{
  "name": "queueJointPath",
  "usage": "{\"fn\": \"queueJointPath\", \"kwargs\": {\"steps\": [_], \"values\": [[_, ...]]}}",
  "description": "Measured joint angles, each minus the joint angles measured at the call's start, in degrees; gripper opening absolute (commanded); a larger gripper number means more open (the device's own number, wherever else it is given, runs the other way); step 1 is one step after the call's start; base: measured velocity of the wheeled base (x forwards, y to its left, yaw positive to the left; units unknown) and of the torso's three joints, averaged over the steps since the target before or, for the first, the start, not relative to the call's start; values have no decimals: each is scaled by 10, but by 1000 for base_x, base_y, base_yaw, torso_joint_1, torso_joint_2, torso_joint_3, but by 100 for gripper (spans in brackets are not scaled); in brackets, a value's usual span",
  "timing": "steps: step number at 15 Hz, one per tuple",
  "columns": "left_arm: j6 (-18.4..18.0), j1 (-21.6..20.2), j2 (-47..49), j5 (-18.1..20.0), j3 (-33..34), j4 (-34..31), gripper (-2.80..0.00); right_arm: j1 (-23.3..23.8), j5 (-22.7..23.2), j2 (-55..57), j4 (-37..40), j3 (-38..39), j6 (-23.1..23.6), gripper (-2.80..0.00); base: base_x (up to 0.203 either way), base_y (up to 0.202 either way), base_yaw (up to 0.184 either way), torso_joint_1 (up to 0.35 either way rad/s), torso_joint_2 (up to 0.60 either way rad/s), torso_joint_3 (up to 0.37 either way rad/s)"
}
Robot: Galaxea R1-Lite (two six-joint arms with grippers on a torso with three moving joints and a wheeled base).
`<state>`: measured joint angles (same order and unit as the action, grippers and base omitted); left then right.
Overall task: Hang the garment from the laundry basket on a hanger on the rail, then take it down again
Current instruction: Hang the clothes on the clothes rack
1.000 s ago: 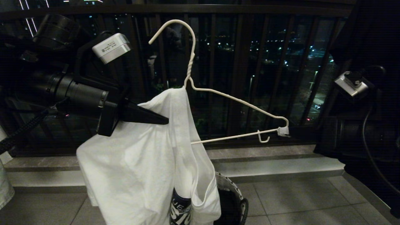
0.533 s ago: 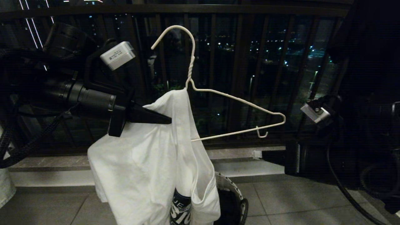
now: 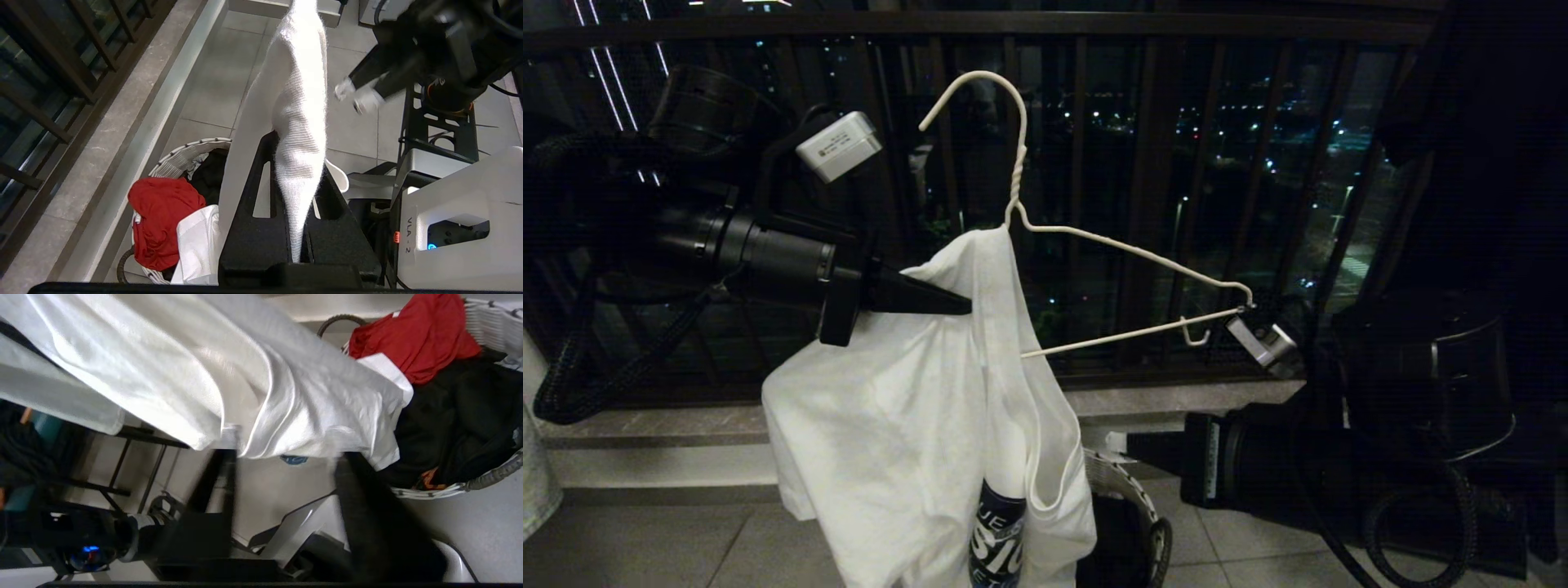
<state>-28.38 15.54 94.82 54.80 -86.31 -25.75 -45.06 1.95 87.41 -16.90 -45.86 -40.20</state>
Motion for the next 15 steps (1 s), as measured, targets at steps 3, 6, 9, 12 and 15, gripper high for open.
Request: {"fn": "queueJointPath", "kwargs": {"steps": [3,6,9,12,15], "values": [[0,-2,2,0,-1,5,-280,-14,-40,32,-2,-15,0,0,0,0,0,0,0,0],[0,-5,1,-1,-1,6,-280,-17,-55,62,-1,-36,-1,0,0,0,0,0,0,0],[0,-9,-1,-1,1,6,-280,-18,-83,92,0,-58,-1,0,0,0,0,0,0,0],[0,-13,-2,-1,2,7,-280,-19,-92,112,1,-69,0,0,0,0,0,0,0,0],[0,-14,-2,-1,2,7,-280,-29,-96,131,2,-73,1,0,0,0,0,0,0,0]]}}
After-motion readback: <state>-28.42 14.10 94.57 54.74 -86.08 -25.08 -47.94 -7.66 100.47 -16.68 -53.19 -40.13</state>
